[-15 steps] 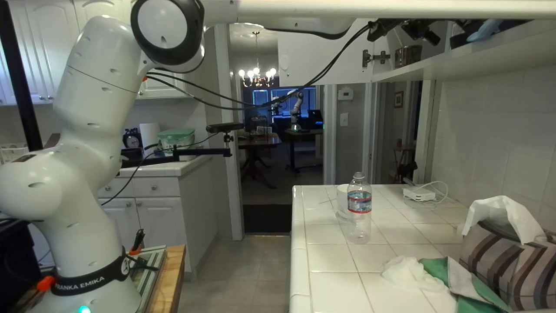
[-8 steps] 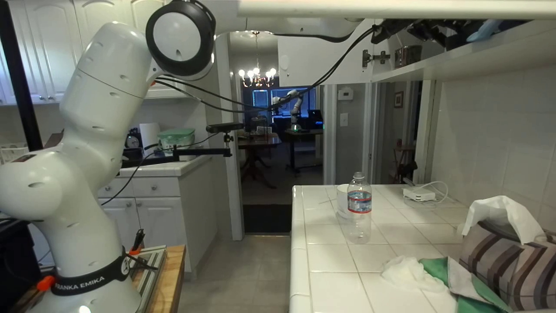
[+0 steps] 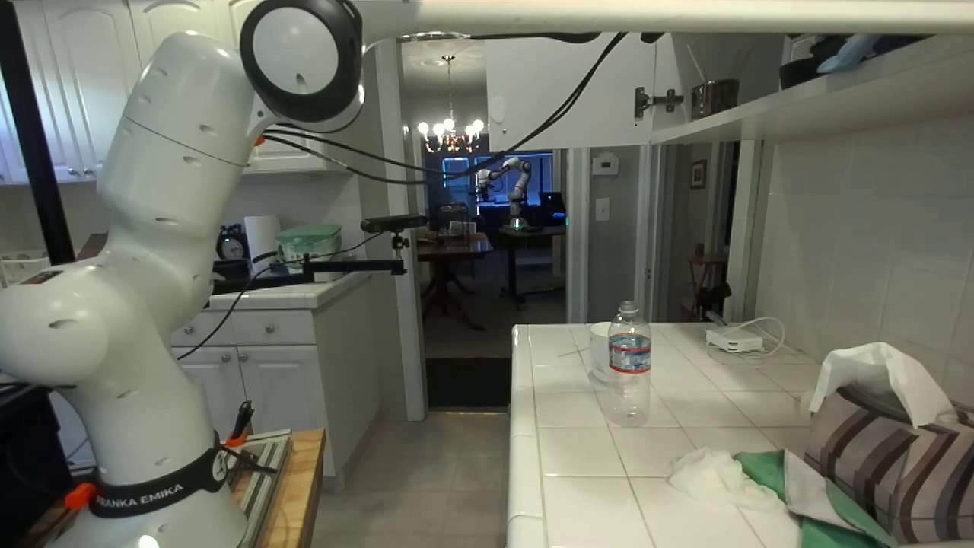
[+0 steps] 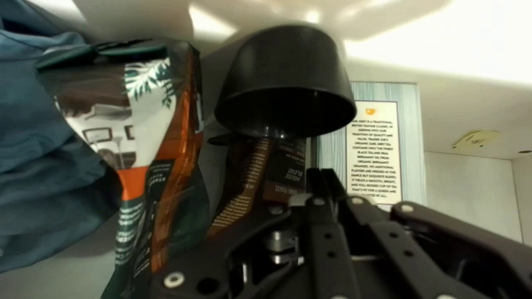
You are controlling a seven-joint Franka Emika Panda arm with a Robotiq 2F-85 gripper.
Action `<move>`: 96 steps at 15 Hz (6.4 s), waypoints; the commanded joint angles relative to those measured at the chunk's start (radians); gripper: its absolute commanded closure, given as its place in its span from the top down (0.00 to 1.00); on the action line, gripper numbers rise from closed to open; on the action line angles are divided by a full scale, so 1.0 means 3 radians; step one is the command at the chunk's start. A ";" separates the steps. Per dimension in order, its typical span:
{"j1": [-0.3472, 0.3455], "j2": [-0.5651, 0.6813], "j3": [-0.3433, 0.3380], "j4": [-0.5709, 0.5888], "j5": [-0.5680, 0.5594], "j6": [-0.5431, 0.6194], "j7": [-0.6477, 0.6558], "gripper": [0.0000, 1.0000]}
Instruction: Move the bottle to the left. Then, open the right door of the wall cabinet, retrieve a cup, and place it on the counter.
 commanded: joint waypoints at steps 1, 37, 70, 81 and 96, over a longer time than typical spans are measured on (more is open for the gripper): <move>-0.0030 -0.0130 0.0039 -0.0112 0.0073 -0.0138 -0.0030 0.00; -0.0124 -0.1266 0.0404 -0.1673 0.0710 0.0026 0.0005 0.01; -0.0429 -0.1635 -0.0623 -0.4765 0.0335 0.1021 0.0539 0.01; -0.0198 -0.1211 -0.0777 -0.4715 -0.1021 0.1333 0.2937 0.01; -0.0085 -0.1038 -0.0939 -0.4934 -0.0620 0.1302 0.3194 0.34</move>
